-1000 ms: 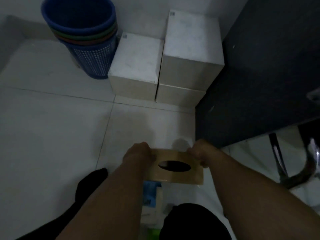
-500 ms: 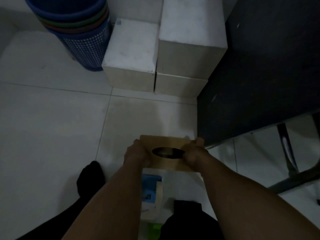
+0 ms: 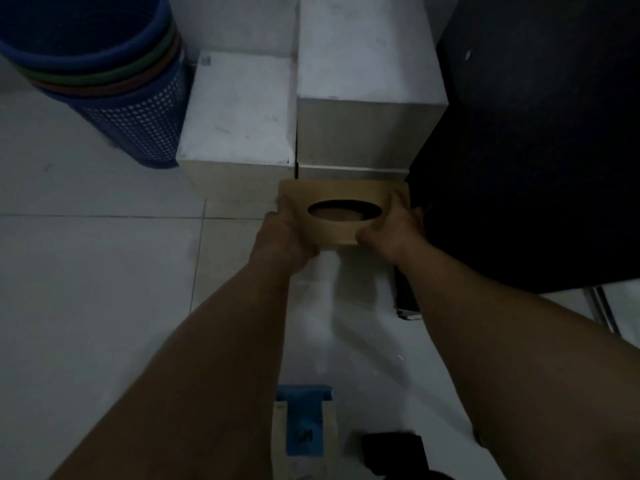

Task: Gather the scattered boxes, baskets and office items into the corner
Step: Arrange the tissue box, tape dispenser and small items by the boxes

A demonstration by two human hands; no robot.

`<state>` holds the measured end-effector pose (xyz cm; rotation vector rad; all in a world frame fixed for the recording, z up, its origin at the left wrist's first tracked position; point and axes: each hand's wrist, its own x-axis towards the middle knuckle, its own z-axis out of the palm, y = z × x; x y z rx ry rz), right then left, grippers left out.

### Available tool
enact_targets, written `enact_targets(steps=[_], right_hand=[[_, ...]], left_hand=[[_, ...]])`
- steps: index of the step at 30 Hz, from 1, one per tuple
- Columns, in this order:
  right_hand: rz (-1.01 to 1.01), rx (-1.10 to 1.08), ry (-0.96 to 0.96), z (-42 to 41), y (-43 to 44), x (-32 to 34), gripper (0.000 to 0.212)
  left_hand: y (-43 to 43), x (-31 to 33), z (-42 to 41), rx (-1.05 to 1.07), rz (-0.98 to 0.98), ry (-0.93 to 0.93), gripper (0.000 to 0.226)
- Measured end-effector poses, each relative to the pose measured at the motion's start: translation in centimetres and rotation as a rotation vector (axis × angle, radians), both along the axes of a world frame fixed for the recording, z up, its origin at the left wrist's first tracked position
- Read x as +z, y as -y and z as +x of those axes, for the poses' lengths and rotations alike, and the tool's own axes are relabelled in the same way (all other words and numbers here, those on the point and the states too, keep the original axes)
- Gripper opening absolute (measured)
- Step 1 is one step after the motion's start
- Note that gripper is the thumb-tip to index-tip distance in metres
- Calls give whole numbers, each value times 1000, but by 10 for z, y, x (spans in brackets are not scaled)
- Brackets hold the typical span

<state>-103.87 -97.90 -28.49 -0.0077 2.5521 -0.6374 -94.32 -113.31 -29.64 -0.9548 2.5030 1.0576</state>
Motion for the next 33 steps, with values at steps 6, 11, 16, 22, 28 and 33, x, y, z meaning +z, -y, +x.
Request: enact_targets(steps=[6, 11, 16, 22, 28, 33], right_hand=[[70, 103, -17, -12, -3, -18, 110], [-33, 38, 45, -18, 10, -41, 64], [280, 269, -62, -19, 7, -58, 41], [351, 467, -166, -16, 8, -64, 27], [336, 611, -365, 8, 19, -31, 26], [379, 513, 341, 60, 4, -48, 32]], left_hand=[[6, -18, -19, -168, -159, 59, 85], [12, -32, -29, -170, -179, 41, 62], [9, -51, -34, -215, -95, 33, 35], [15, -53, -37, -377, -37, 275, 58], [14, -32, 10, -275, -74, 257, 52], [-13, -25, 86, -262, -60, 492, 30]])
